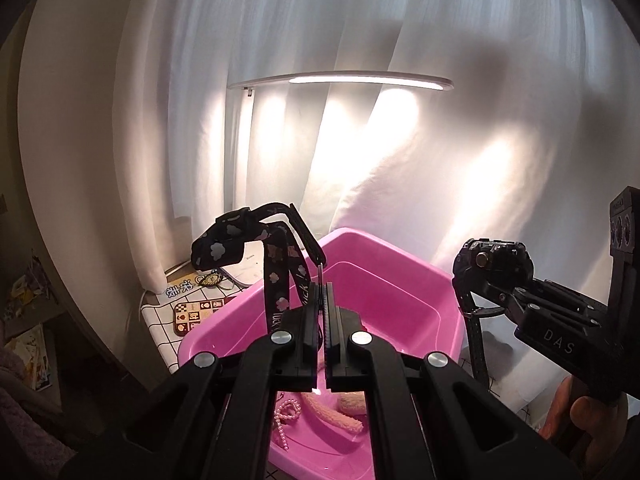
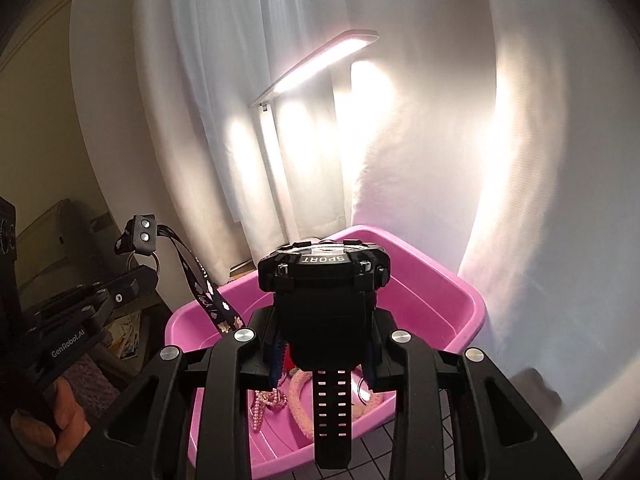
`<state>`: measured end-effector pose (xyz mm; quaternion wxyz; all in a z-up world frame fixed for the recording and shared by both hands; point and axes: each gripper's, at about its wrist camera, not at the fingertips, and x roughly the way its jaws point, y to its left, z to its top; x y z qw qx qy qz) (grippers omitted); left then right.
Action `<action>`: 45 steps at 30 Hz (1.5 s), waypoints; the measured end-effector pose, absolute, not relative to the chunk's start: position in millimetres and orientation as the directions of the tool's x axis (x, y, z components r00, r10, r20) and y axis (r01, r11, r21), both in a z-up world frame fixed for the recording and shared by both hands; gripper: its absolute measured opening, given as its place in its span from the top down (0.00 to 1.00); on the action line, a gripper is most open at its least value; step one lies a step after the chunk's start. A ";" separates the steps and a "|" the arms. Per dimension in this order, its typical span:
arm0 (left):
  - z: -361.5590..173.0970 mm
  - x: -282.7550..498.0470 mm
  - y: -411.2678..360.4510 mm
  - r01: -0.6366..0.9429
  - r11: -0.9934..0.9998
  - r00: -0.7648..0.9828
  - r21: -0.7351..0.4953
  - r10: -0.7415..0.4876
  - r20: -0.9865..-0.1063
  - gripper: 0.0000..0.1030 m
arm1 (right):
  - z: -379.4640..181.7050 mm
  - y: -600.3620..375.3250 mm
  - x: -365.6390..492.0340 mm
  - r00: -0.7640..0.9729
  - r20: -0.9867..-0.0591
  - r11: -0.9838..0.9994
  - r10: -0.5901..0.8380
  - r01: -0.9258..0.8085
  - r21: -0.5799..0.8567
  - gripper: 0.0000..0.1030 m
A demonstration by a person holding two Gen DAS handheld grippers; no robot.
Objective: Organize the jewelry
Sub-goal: 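Lower the lanyard and watch into the pink tub with both tools, then open the left tool to drop the lanyard while the right tool releases the watch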
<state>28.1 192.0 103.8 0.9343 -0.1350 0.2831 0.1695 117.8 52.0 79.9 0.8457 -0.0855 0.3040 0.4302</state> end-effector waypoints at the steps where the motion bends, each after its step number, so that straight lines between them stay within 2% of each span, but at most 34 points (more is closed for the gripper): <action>1: 99.2 33.2 195.3 -0.387 0.907 0.776 -0.164 0.225 -0.589 0.97 | 77.1 59.7 123.3 0.431 -0.598 0.612 0.676 -0.780 0.130 0.72; 8: 70.2 67.6 200.2 -0.331 0.920 0.726 -0.209 0.108 -0.679 0.97 | 49.9 96.6 156.9 0.357 -0.689 0.632 0.631 -0.751 0.189 0.72; 17: 5.1 109.1 214.1 -0.373 0.903 0.523 -0.211 0.017 -0.852 0.97 | -3.9 122.7 201.2 0.268 -0.834 0.710 0.483 -0.676 0.194 0.72; 30: -30.8 127.4 229.3 -0.435 0.883 0.374 -0.173 0.003 -0.927 0.97 | -22.5 143.0 224.2 0.220 -0.893 0.749 0.393 -0.640 0.172 0.72; 32: -33.3 128.0 230.6 -0.443 0.881 0.361 -0.164 0.008 -0.932 0.91 | -27.5 139.9 222.3 0.215 -0.895 0.751 0.392 -0.636 0.176 0.72; 33: -33.8 128.5 231.3 -0.446 0.881 0.357 -0.158 0.013 -0.934 0.82 | -28.9 139.1 223.7 0.212 -0.896 0.752 0.391 -0.634 0.178 0.72; 34: -32.9 128.6 231.0 -0.446 0.882 0.357 -0.150 0.021 -0.934 0.67 | -29.2 138.0 225.9 0.210 -0.897 0.754 0.388 -0.633 0.178 0.72; 35: -32.2 128.4 230.7 -0.449 0.883 0.352 -0.135 0.036 -0.935 0.44 | -30.0 137.7 226.5 0.206 -0.898 0.755 0.388 -0.631 0.181 0.72; 37: -28.4 127.0 230.6 -0.456 0.882 0.361 -0.116 0.064 -0.930 0.22 | -31.2 140.2 229.6 0.203 -0.899 0.757 0.387 -0.626 0.185 0.72; 39: -25.3 126.2 230.4 -0.460 0.882 0.362 -0.103 0.081 -0.929 0.19 | -31.6 136.4 230.6 0.201 -0.898 0.763 0.391 -0.617 0.194 0.68; 42: -26.8 127.5 231.4 -0.464 0.882 0.339 -0.089 0.084 -0.937 0.13 | -30.7 131.8 230.4 0.204 -0.895 0.767 0.397 -0.610 0.202 0.51; 45: -28.4 126.4 232.7 -0.470 0.879 0.326 -0.080 0.089 -0.941 0.11 | -31.5 131.3 229.0 0.209 -0.895 0.766 0.395 -0.612 0.195 0.47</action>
